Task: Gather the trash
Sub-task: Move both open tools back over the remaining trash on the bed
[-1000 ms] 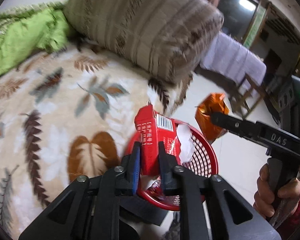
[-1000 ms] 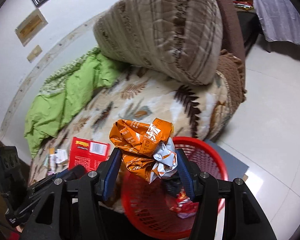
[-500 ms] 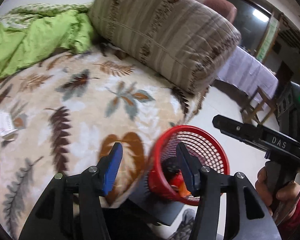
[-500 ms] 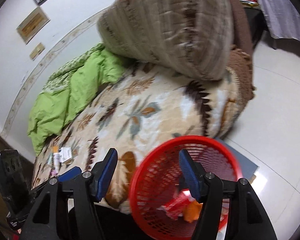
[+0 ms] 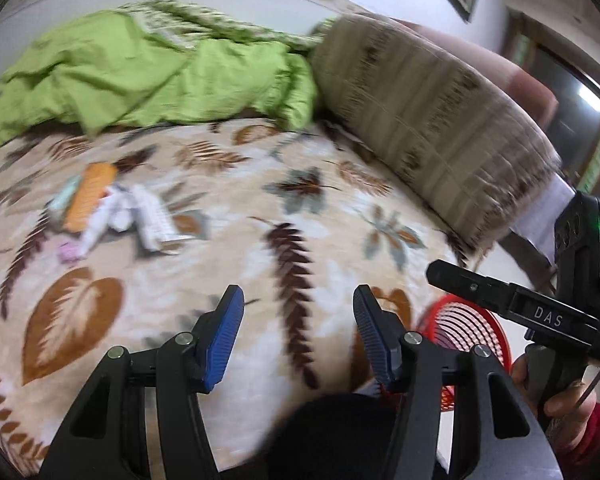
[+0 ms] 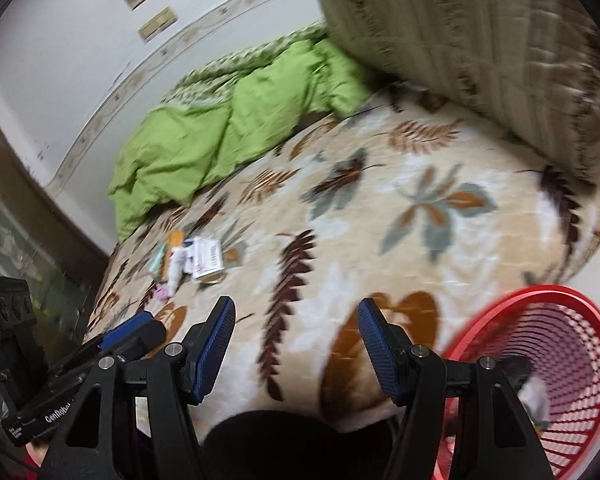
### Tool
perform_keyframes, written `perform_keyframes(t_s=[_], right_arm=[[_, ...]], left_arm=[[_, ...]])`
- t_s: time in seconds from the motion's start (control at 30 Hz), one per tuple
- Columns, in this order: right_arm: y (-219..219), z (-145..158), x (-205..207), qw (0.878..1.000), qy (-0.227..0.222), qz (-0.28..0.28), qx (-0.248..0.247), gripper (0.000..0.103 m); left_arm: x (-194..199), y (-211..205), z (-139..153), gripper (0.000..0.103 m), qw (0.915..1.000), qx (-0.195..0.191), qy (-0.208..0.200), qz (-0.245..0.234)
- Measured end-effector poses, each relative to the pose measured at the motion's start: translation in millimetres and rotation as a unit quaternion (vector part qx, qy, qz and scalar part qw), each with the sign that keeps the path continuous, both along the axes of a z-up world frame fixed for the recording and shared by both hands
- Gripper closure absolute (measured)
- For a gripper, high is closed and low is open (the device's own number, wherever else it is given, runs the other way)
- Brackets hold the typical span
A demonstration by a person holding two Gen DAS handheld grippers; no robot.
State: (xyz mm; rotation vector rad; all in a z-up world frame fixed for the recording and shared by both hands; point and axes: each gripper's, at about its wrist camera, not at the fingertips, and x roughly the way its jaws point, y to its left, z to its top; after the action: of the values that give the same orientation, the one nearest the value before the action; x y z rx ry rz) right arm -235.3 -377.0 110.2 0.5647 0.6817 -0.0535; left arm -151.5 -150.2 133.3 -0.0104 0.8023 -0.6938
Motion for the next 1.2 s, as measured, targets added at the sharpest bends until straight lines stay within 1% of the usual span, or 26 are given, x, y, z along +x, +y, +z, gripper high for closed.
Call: perform_keyframes(t_s=[0.1, 0.23, 0.47, 0.67, 0.93, 1.1, 1.2], right_arm=[[15.4, -1.2, 15.7, 1.000, 0.004, 0.019, 0.000, 0.036], [35.1, 0.5, 31.7, 0.999, 0.008, 0.043, -0.014, 0.036], [69.5, -1.3, 63.8, 0.996, 0.020, 0.080, -0.038, 0.036], [91.9, -7.8, 85.9, 0.993, 0.029, 0.104, -0.048, 0.036], [118.5, -18.1, 116.9, 0.988, 0.043, 0.129, -0.068, 0.036], [133.1, -22.1, 144.2, 0.984, 0.049, 0.144, -0.090, 0.036], [145.0, -26.0, 168.2, 0.981, 0.053, 0.151, -0.111, 0.036]], left_arm=[[10.0, 24.2, -4.2, 0.047, 0.9995, -0.001, 0.004, 0.032], [24.8, 52.7, -11.1, 0.047, 0.9976, -0.003, 0.013, 0.068], [47.3, 92.4, -21.4, 0.047, 0.9918, -0.007, 0.023, 0.125], [69.9, 124.1, -36.1, 0.047, 0.9827, 0.011, 0.022, 0.183], [93.3, 160.9, -53.9, 0.047, 0.9725, 0.020, 0.028, 0.230], [111.7, 187.6, -67.9, 0.047, 0.9647, 0.013, 0.047, 0.259], [118.7, 196.4, -74.4, 0.047, 0.9616, 0.007, 0.057, 0.268]])
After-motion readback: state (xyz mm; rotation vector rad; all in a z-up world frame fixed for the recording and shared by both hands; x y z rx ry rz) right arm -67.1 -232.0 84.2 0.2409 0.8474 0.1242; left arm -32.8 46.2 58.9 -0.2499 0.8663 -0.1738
